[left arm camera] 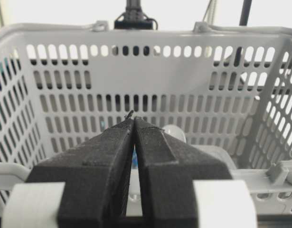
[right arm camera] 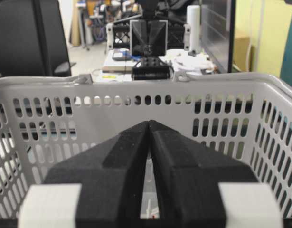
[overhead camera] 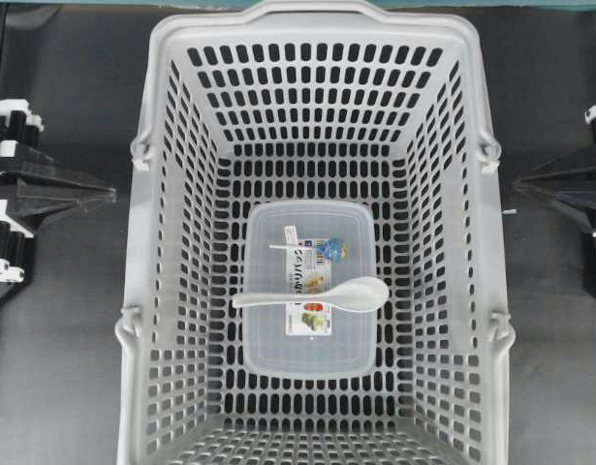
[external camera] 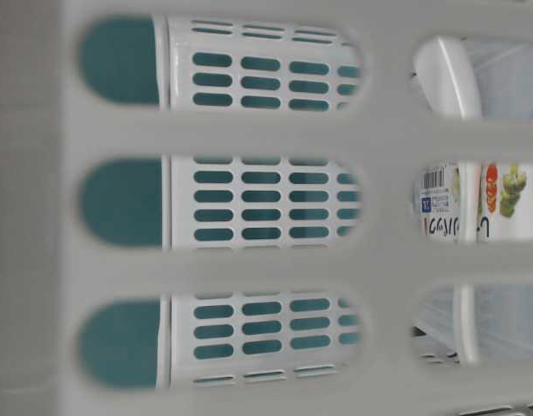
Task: Pick up the chinese spoon from the shopping basket with the left arm.
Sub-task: 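Move the left gripper over the basket toward the white spoon handle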
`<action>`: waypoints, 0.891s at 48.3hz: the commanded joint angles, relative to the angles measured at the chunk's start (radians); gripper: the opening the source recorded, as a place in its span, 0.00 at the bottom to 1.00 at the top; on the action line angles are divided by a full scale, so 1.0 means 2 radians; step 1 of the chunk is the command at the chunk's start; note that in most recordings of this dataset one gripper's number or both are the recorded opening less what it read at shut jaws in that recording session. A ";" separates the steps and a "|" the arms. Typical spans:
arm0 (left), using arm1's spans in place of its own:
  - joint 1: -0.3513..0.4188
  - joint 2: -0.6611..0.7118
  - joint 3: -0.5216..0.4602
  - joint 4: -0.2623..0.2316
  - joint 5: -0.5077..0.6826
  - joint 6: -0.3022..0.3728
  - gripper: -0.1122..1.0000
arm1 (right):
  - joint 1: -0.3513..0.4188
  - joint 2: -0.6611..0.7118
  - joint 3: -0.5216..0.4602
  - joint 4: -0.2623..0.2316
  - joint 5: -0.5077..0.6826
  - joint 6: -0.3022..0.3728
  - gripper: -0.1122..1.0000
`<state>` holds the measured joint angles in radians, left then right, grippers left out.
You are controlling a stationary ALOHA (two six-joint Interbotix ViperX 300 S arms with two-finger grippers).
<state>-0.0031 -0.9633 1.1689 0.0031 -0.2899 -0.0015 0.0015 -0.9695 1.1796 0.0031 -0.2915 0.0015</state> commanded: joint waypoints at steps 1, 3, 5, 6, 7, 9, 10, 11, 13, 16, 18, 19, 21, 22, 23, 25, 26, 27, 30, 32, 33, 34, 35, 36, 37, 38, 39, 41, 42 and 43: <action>-0.002 0.008 -0.032 0.020 0.003 -0.014 0.15 | -0.005 0.007 -0.003 0.002 -0.002 0.004 0.10; -0.003 0.013 -0.043 0.020 0.010 -0.021 0.14 | -0.006 0.007 -0.001 0.003 0.002 0.004 0.10; -0.005 0.021 -0.056 0.020 0.020 -0.029 0.10 | -0.006 0.007 -0.001 0.003 0.011 0.004 0.10; -0.008 0.026 -0.067 0.020 0.032 -0.035 0.10 | -0.006 0.007 -0.001 0.003 0.015 0.004 0.10; -0.009 0.031 -0.075 0.020 0.041 -0.039 0.10 | -0.006 0.007 -0.001 0.003 0.020 0.004 0.10; -0.014 0.041 -0.091 0.020 0.064 -0.044 0.10 | -0.006 0.007 -0.001 0.004 0.031 0.005 0.10; -0.016 0.048 -0.099 0.020 0.074 -0.045 0.10 | -0.006 0.007 -0.001 0.004 0.035 0.005 0.10; -0.019 0.054 -0.107 0.020 0.087 -0.046 0.10 | -0.005 0.007 -0.001 0.004 0.038 0.005 0.10; -0.026 0.068 -0.123 0.020 0.111 -0.048 0.10 | -0.005 0.007 -0.001 0.003 0.044 0.006 0.10; -0.038 0.093 -0.148 0.020 0.145 -0.047 0.10 | -0.005 0.006 -0.002 0.004 0.053 0.012 0.10; -0.044 0.111 -0.165 0.020 0.166 -0.047 0.10 | -0.005 0.006 -0.002 0.004 0.058 0.015 0.10; -0.049 0.127 -0.179 0.020 0.180 -0.047 0.10 | -0.005 0.005 -0.001 0.004 0.060 0.017 0.10; -0.054 0.146 -0.196 0.020 0.199 -0.046 0.10 | -0.005 0.005 -0.002 0.004 0.064 0.020 0.10; -0.055 0.155 -0.206 0.020 0.207 -0.046 0.10 | -0.005 0.005 -0.002 0.004 0.066 0.021 0.10; -0.056 0.166 -0.214 0.020 0.216 -0.046 0.10 | -0.005 0.004 -0.002 0.003 0.066 0.022 0.10; -0.057 0.186 -0.232 0.020 0.232 -0.047 0.10 | -0.005 0.003 -0.002 0.004 0.066 0.025 0.10; -0.057 0.196 -0.241 0.020 0.242 -0.048 0.10 | -0.005 0.002 -0.002 0.004 0.066 0.025 0.10; -0.057 0.209 -0.255 0.020 0.254 -0.054 0.10 | -0.005 0.002 -0.002 0.004 0.065 0.025 0.10; -0.057 0.238 -0.281 0.020 0.278 -0.056 0.10 | -0.005 0.002 -0.002 0.004 0.065 0.025 0.10; -0.057 0.257 -0.299 0.020 0.297 -0.058 0.10 | -0.005 0.002 -0.002 0.004 0.067 0.025 0.10; -0.057 0.266 -0.307 0.021 0.305 -0.058 0.10 | -0.005 0.002 -0.002 0.003 0.067 0.025 0.10; -0.057 0.274 -0.316 0.020 0.315 -0.058 0.10 | -0.005 0.002 -0.002 0.003 0.067 0.025 0.10; -0.057 0.283 -0.323 0.021 0.325 -0.058 0.10 | -0.005 0.001 -0.002 0.004 0.067 0.025 0.10; -0.057 0.291 -0.331 0.020 0.335 -0.058 0.10 | -0.005 0.002 -0.001 0.004 0.066 0.025 0.10; -0.057 0.300 -0.339 0.020 0.345 -0.058 0.10 | -0.005 0.001 -0.002 0.004 0.066 0.025 0.10; -0.057 0.308 -0.347 0.020 0.355 -0.058 0.10 | -0.005 0.001 -0.002 0.004 0.066 0.025 0.10; -0.058 0.317 -0.354 0.020 0.367 -0.057 0.10 | -0.005 0.001 -0.002 0.004 0.065 0.025 0.10; -0.058 0.332 -0.370 0.020 0.390 -0.057 0.10 | -0.005 0.001 -0.002 0.004 0.064 0.025 0.11; -0.058 0.339 -0.378 0.020 0.401 -0.058 0.10 | -0.005 0.001 -0.002 0.004 0.064 0.025 0.12; -0.058 0.350 -0.390 0.020 0.417 -0.057 0.10 | -0.005 0.001 -0.002 0.003 0.064 0.025 0.13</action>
<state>-0.1150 -0.3175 0.4847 0.0399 0.4525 -0.1150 -0.0092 -0.9725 1.1858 0.0077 -0.1534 0.0506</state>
